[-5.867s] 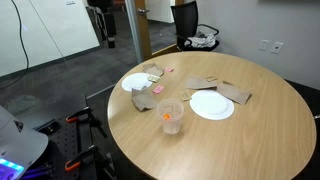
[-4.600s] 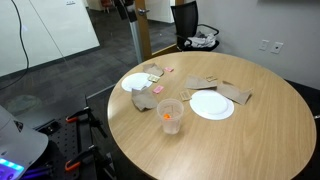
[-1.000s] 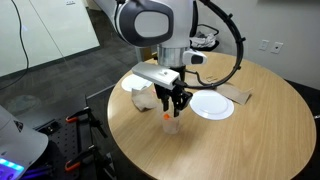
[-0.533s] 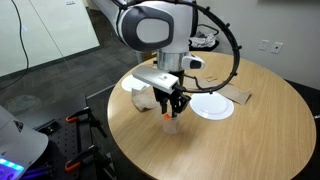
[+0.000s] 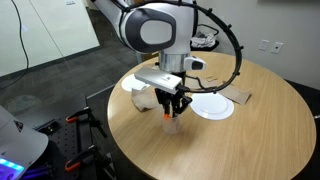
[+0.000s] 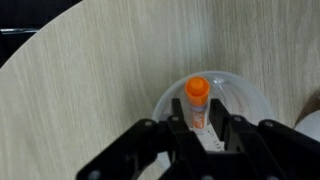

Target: Remove the orange marker from the cup

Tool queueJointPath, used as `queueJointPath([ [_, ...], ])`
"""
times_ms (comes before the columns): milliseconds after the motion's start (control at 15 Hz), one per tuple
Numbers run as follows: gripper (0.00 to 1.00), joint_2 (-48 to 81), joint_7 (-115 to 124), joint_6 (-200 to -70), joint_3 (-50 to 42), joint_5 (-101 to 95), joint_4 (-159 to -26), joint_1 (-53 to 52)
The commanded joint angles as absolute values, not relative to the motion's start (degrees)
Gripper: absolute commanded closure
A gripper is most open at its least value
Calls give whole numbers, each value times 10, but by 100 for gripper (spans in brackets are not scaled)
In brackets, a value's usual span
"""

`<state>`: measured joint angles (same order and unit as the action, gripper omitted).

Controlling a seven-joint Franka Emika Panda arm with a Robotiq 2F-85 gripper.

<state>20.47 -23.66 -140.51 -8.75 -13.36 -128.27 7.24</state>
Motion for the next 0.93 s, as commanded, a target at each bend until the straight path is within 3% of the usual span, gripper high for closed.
queueJointPath([
  [0,95,211,-233,-1384,-81,-151,-1264,81],
  [67,100,211,-232,-1384,-81,-152,-1263,81],
  [200,95,210,-230,-1383,-82,-156,-1262,80],
  [867,95,118,-239,-1327,-72,-164,-1297,73],
])
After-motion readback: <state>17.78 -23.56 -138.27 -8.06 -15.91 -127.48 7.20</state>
